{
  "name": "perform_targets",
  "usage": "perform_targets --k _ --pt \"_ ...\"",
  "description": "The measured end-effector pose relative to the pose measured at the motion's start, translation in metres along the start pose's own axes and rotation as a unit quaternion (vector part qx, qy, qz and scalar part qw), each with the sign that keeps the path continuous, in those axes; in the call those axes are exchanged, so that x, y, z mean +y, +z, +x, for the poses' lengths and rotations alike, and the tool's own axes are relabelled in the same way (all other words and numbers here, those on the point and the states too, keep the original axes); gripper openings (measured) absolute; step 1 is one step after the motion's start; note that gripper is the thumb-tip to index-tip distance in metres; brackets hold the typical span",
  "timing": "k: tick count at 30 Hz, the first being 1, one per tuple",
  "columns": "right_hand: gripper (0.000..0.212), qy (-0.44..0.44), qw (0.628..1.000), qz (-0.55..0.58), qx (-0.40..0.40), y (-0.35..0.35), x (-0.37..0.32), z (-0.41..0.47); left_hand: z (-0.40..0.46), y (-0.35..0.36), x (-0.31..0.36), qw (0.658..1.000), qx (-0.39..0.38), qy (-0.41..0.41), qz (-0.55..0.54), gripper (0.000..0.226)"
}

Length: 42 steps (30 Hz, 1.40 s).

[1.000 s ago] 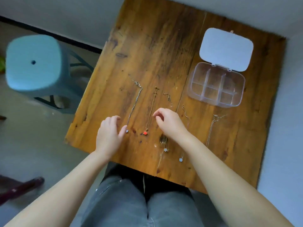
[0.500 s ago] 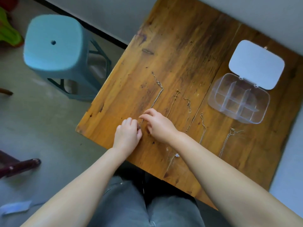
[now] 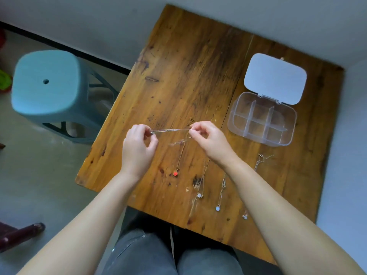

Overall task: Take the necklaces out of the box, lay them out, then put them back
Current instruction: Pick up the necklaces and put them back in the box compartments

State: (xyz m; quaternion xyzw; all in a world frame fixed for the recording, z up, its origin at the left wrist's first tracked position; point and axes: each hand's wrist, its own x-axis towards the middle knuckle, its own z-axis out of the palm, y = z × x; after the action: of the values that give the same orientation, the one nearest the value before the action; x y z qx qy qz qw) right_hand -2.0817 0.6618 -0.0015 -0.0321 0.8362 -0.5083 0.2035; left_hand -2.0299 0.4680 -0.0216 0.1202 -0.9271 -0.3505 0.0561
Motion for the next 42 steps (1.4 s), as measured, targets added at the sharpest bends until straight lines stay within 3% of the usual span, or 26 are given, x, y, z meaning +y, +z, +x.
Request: perform_targets --k 2,4,8,11,15,20,24,27,29,31,33,36,39,42 --pt "0.014 0.027 0.996 0.073 0.048 -0.041 -0.005 -0.006 0.013 0.007 0.018 1.0 -0.003 0.025 -0.005 0.006" --pt "0.016 0.063 0.977 0.198 0.046 -0.075 -0.006 -0.01 0.023 0.022 0.044 0.997 -0.028 0.069 -0.015 0.006" --pt "0.015 0.109 0.862 0.491 0.054 -0.134 0.006 -0.01 0.041 0.064 0.099 0.986 -0.093 0.132 -0.034 0.011" --pt "0.012 0.124 0.81 0.558 0.129 -0.164 0.021 0.003 0.065 0.095 0.126 0.987 -0.114 0.096 -0.052 0.012" --pt "0.007 0.164 0.851 0.47 0.168 -0.171 0.036 0.039 0.089 0.136 0.154 0.982 -0.134 0.135 -0.004 0.01" --pt "0.017 0.226 0.91 0.32 0.138 -0.149 0.047 0.074 0.108 0.17 0.167 0.959 -0.158 0.187 0.141 0.019" --pt "0.025 0.249 0.947 0.156 0.128 -0.136 0.057 0.079 0.112 0.169 0.161 0.941 -0.179 0.228 0.177 0.02" --pt "0.031 0.204 0.965 0.008 0.162 -0.125 0.055 0.073 0.109 0.151 0.148 0.942 -0.189 0.245 0.131 0.02" --pt "0.029 0.118 0.973 -0.052 0.193 -0.107 0.042 0.06 0.101 0.13 0.125 0.958 -0.183 0.206 0.083 0.014" --pt "0.025 0.041 0.985 -0.081 0.144 -0.078 0.03 0.047 0.08 0.105 0.09 0.971 -0.184 0.143 0.063 0.013" --pt "0.023 0.004 0.991 -0.127 0.03 -0.043 0.026 0.035 0.047 0.08 0.052 0.978 -0.183 0.075 0.07 0.013" --pt "0.024 -0.034 0.97 -0.216 -0.104 0.001 0.032 0.022 -0.014 0.056 0.012 0.971 -0.201 0.006 0.127 0.019" --pt "0.027 -0.075 0.95 -0.267 -0.146 0.026 0.037 0.013 -0.059 0.053 -0.008 0.956 -0.239 -0.024 0.171 0.027" --pt "0.028 -0.102 0.939 -0.292 -0.152 0.035 0.041 0.006 -0.071 0.058 -0.015 0.956 -0.221 0.011 0.192 0.023"
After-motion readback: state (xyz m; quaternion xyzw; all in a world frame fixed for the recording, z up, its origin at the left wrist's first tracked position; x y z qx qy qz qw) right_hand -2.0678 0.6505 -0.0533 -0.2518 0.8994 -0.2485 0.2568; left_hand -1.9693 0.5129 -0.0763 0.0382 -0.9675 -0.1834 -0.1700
